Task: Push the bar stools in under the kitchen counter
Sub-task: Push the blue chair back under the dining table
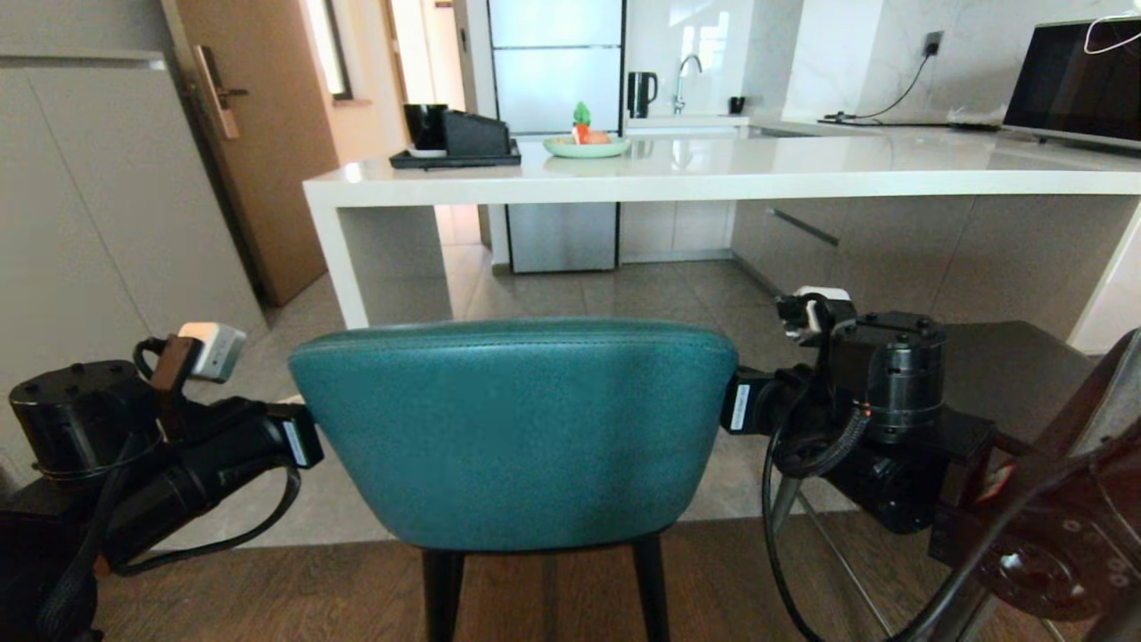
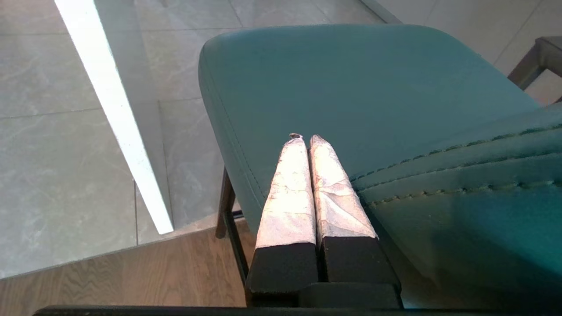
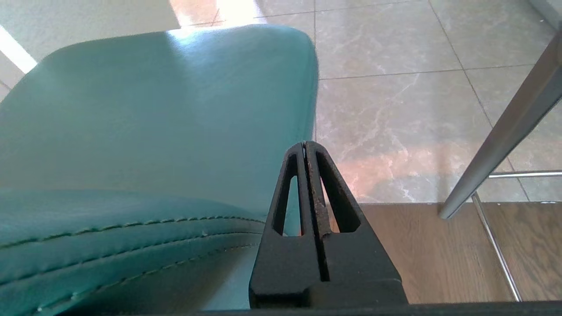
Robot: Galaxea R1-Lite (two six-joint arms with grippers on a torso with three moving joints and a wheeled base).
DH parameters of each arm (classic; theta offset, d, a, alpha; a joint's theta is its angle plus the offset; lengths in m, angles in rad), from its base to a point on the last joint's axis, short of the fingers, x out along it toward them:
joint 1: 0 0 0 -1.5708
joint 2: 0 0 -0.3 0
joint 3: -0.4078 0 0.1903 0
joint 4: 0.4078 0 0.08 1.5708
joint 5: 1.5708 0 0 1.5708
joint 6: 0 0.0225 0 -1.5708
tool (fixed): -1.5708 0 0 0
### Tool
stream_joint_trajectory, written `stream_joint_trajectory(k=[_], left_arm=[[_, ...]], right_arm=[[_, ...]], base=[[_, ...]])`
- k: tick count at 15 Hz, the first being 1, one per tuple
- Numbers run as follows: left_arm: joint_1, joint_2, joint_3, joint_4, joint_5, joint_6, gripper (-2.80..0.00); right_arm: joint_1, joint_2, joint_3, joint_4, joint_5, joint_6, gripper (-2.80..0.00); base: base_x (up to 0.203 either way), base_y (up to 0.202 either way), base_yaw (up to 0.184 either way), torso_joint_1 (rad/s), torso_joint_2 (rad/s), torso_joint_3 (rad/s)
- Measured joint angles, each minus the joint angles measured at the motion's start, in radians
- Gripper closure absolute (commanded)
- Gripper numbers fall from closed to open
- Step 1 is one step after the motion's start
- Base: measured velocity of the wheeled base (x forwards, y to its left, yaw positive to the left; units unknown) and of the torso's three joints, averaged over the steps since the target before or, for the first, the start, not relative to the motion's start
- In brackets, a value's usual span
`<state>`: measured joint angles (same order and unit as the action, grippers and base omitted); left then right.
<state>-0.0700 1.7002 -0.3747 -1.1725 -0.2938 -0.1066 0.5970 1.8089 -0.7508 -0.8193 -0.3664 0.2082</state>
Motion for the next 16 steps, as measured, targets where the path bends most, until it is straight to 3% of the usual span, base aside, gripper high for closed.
stream_joint_trajectory(k=[3, 12, 16], left_arm=[[-0.004, 0.019, 0.0, -0.005, 0.018, 0.001, 0.0], [-0.011, 0.038, -0.01, -0.074, 0.034, 0.004, 0.0], [-0.046, 0.09, -0.02, -0.145, 0.106, 0.016, 0.0]], right_arm=[[-0.016, 0.025, -0.053, 0.012, -0.001, -0.038, 0.0], [-0.027, 0.03, -0.048, 0.0, -0.014, -0.034, 0.0], [-0.025, 0.021, -0.026, 0.001, -0.013, -0.036, 0.0]], base=[[0.0, 0.0, 0.0, 0.0, 0.0, 0.0], [0.0, 0.0, 0.0, 0.0, 0.0, 0.0], [0.0, 0.0, 0.0, 0.0, 0.0, 0.0]])
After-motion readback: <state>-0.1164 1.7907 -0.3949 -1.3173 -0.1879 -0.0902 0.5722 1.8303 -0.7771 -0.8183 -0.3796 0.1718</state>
